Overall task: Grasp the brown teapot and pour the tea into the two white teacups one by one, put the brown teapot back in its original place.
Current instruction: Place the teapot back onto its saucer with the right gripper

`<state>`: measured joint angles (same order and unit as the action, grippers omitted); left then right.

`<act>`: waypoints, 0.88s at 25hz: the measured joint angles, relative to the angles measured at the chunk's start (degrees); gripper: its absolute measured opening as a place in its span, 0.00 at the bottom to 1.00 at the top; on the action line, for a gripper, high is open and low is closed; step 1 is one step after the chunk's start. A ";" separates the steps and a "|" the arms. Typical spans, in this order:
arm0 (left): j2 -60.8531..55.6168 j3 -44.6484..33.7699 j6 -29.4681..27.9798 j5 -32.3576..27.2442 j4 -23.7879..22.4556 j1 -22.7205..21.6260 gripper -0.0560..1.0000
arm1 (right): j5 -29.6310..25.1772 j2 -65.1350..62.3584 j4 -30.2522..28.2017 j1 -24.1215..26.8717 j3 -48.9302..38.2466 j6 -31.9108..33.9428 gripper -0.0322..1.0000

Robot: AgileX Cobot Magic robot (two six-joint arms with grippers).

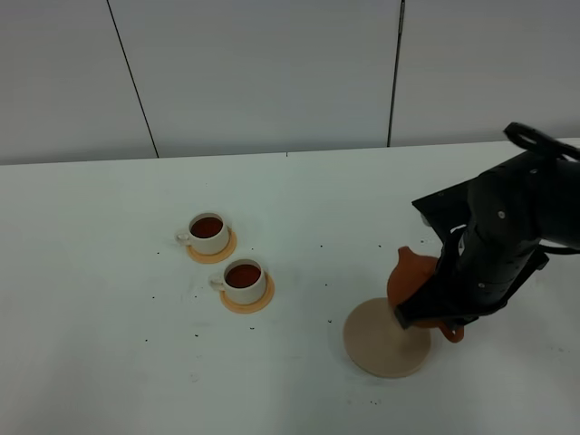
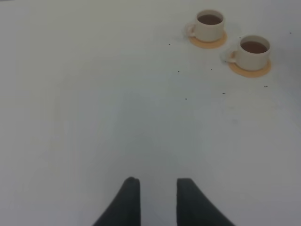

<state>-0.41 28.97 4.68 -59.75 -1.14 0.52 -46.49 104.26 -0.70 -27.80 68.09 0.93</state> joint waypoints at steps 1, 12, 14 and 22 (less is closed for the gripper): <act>0.00 0.00 0.00 0.00 0.00 0.00 0.30 | 0.57 0.50 0.06 0.00 -0.48 -0.41 0.12; 0.00 0.00 0.00 0.00 0.00 0.00 0.30 | 4.73 0.95 0.70 -4.63 -3.24 -0.93 0.12; 0.00 0.00 0.00 0.00 0.00 0.00 0.30 | 4.78 0.95 0.37 -5.25 -3.24 -0.93 0.12; 0.00 0.00 0.00 0.00 0.00 0.00 0.30 | 4.82 0.95 0.70 -6.97 -3.24 -0.93 0.12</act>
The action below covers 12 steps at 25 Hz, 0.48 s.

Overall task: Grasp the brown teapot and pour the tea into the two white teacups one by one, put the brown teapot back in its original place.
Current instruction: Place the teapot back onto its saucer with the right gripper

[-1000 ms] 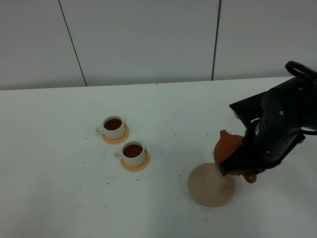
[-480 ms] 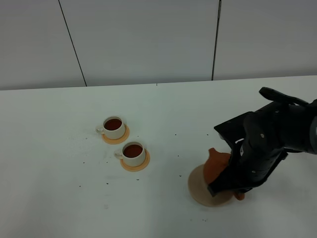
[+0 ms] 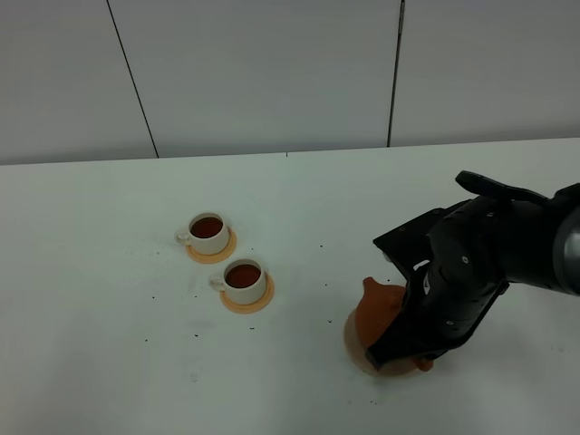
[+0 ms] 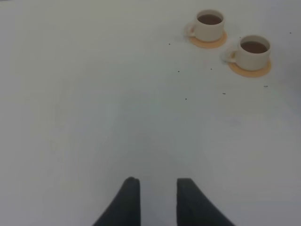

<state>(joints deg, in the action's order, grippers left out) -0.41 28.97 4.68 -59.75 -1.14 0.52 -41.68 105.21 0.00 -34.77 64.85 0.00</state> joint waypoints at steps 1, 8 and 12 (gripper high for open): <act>0.00 0.00 0.00 0.00 0.00 0.00 0.30 | 0.14 0.00 0.00 -0.46 0.00 0.00 0.12; 0.00 0.00 0.00 0.00 0.00 0.00 0.30 | 1.18 0.00 0.00 -1.04 0.00 0.00 0.12; 0.00 0.00 0.00 0.00 0.00 0.00 0.30 | 0.66 0.15 0.00 -1.04 0.00 0.00 0.12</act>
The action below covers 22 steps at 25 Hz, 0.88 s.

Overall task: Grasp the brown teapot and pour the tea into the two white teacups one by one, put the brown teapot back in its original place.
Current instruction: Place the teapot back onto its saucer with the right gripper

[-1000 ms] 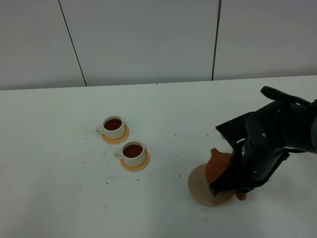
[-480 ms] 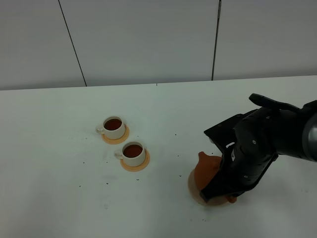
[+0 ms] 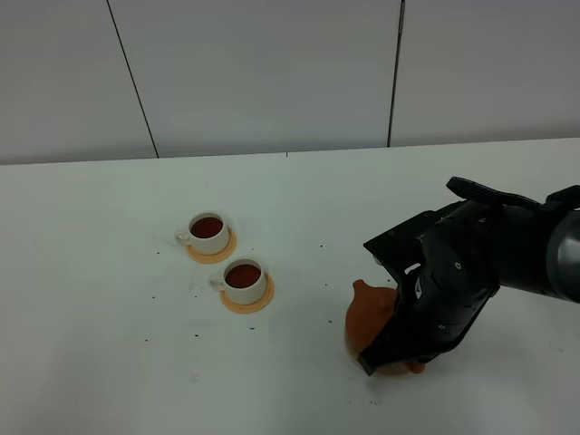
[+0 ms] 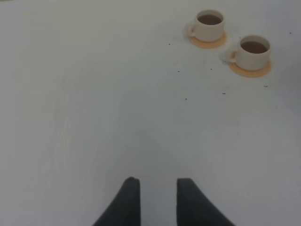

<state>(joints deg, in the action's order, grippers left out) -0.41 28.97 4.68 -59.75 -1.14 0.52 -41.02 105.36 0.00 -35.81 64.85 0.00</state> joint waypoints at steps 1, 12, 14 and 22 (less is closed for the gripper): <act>0.00 0.00 0.00 0.00 0.00 0.00 0.30 | 0.00 0.20 0.00 0.00 0.00 0.00 0.12; 0.00 0.00 0.00 0.00 0.00 0.00 0.30 | 0.10 1.91 1.10 0.00 0.00 0.00 0.12; 0.00 0.00 0.00 0.00 0.00 0.00 0.30 | 0.04 1.91 1.16 0.00 0.00 0.31 0.12; 0.00 0.00 0.00 0.00 0.00 0.00 0.30 | -1.78 2.06 1.36 0.00 0.00 2.24 0.22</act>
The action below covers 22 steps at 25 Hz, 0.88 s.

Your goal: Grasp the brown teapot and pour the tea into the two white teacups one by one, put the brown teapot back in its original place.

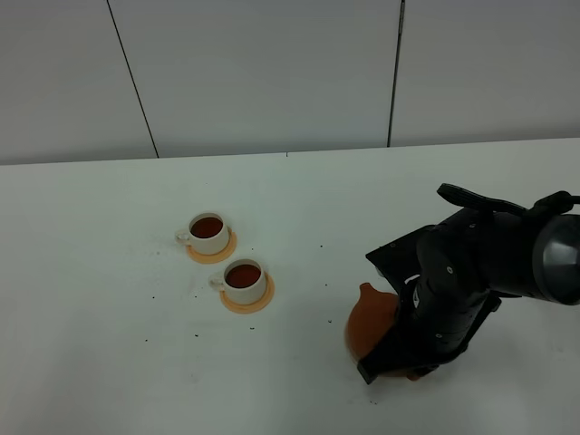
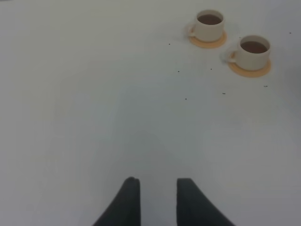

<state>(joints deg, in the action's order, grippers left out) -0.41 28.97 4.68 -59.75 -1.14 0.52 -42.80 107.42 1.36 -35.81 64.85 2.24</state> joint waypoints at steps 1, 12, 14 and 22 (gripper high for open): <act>0.00 0.00 0.00 0.00 0.00 0.00 0.30 | -0.13 0.00 0.00 0.00 0.00 0.12 0.26; 0.00 0.00 0.00 0.00 0.00 0.00 0.30 | -3.99 -5.43 -5.80 0.31 0.00 6.41 0.57; 0.00 0.00 0.00 0.00 0.00 0.00 0.30 | -5.58 -7.88 -9.46 1.02 0.00 10.50 0.57; 0.00 0.00 0.00 0.00 0.00 0.00 0.30 | -12.87 -15.43 -16.47 8.96 0.00 17.12 0.57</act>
<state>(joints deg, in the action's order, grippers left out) -0.41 28.97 4.68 -59.75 -1.14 0.52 -55.67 91.99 -15.11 -26.85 64.85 19.36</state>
